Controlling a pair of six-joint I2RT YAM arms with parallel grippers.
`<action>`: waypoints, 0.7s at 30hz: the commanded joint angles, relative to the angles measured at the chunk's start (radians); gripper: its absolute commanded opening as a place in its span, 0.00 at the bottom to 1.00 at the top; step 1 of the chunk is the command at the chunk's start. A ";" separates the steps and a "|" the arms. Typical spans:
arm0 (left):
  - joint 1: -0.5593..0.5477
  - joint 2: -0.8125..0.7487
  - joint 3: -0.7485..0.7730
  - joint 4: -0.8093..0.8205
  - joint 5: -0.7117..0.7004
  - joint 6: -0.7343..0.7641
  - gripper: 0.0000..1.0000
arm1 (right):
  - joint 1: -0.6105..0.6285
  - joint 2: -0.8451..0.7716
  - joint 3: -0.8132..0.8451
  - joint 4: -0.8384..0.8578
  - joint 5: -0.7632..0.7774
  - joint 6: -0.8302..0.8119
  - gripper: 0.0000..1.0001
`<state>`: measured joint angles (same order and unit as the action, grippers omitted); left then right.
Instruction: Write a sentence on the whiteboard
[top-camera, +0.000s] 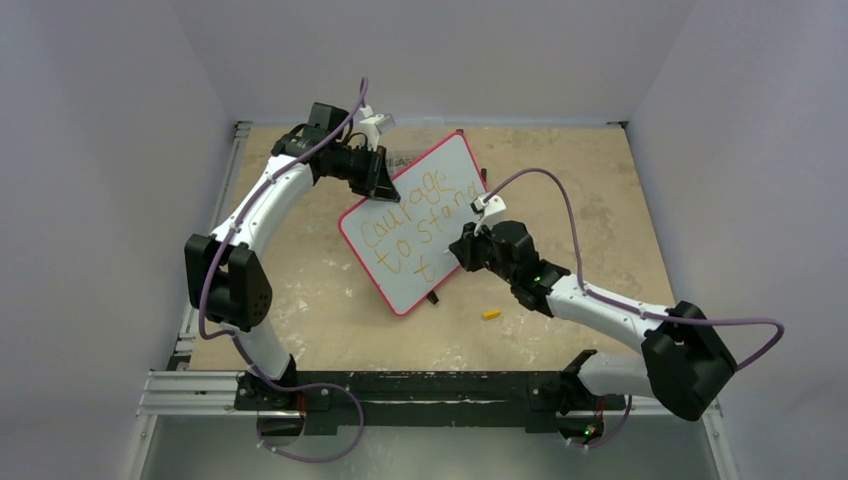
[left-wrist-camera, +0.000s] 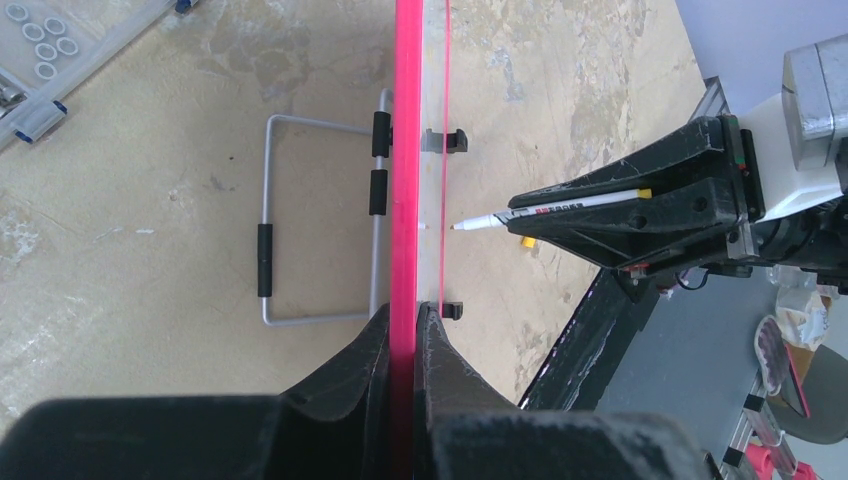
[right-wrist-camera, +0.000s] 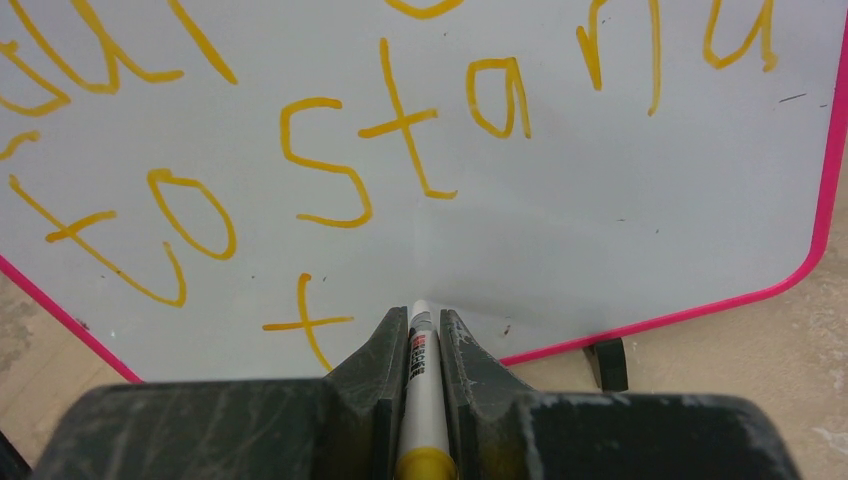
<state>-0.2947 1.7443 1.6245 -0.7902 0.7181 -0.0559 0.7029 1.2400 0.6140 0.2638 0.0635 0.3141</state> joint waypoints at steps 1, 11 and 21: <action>-0.009 -0.006 -0.022 -0.062 -0.138 0.093 0.00 | -0.011 0.011 0.040 0.035 0.022 0.008 0.00; -0.009 -0.004 -0.022 -0.061 -0.135 0.093 0.00 | -0.012 0.054 0.069 0.048 -0.013 -0.010 0.00; -0.008 0.001 -0.022 -0.061 -0.133 0.090 0.00 | -0.011 0.087 0.091 0.055 -0.061 -0.046 0.00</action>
<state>-0.2947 1.7443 1.6245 -0.7898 0.7174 -0.0559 0.6941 1.3056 0.6594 0.2584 0.0353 0.2867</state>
